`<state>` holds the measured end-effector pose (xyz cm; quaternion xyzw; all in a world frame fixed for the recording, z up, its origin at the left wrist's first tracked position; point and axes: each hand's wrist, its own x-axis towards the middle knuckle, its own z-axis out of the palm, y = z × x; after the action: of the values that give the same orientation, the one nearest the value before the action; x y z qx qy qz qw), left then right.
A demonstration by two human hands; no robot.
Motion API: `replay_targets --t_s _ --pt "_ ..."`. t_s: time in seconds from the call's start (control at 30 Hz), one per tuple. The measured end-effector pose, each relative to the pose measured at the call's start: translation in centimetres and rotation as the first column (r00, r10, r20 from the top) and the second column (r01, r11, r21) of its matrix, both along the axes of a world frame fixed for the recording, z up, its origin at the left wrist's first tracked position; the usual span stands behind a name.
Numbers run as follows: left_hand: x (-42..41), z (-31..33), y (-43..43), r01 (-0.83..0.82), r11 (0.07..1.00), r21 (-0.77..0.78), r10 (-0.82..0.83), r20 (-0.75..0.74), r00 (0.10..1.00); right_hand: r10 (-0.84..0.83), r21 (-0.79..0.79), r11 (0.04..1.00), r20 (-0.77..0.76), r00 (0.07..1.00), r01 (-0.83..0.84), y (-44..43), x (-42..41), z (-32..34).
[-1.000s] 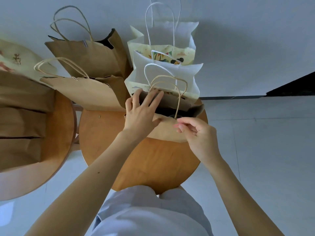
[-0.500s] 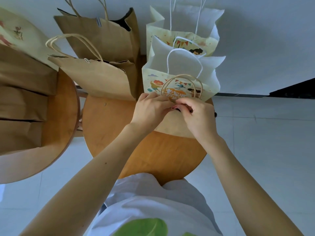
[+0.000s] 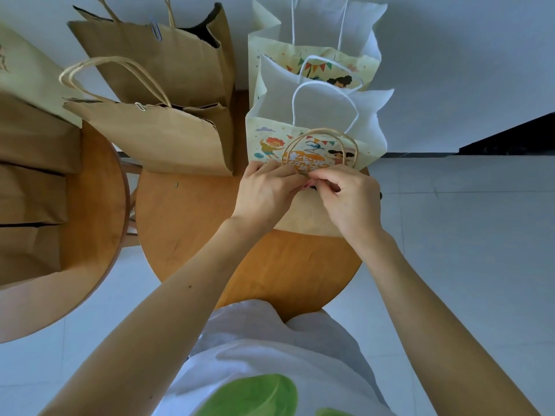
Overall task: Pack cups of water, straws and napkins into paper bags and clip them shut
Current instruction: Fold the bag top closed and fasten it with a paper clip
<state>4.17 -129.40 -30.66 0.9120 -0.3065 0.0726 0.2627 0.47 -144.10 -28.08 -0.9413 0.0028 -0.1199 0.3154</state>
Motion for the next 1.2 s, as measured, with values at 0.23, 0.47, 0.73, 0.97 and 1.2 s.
replay_targets --t_s 0.23,0.47,0.73,0.97,1.2 --pt "-0.1 0.4 -0.1 0.077 0.996 -0.034 -0.079 -0.061 0.995 0.022 -0.008 1.000 -0.032 0.999 -0.022 -0.8 -0.1 0.2" --pt "-0.1 0.2 0.0 0.110 0.992 -0.054 -0.113 -0.064 0.992 0.060 -0.018 0.998 -0.151 0.987 -0.064 -0.9 0.0 0.6" --pt "0.2 0.5 -0.2 0.145 0.984 -0.101 -0.155 -0.101 0.983 0.139 -0.195 0.963 -0.222 0.965 -0.184 -0.4 0.4 1.1" --pt "-0.2 0.3 -0.1 0.118 0.990 -0.078 -0.128 -0.135 0.983 0.108 -0.191 0.967 -0.301 0.947 -0.171 -0.3 0.3 0.8" --pt "0.4 1.4 3.1 0.163 0.981 -0.105 -0.158 0.051 0.986 0.096 -0.100 0.989 -0.136 0.986 -0.110 -3.0 -2.4 2.6"
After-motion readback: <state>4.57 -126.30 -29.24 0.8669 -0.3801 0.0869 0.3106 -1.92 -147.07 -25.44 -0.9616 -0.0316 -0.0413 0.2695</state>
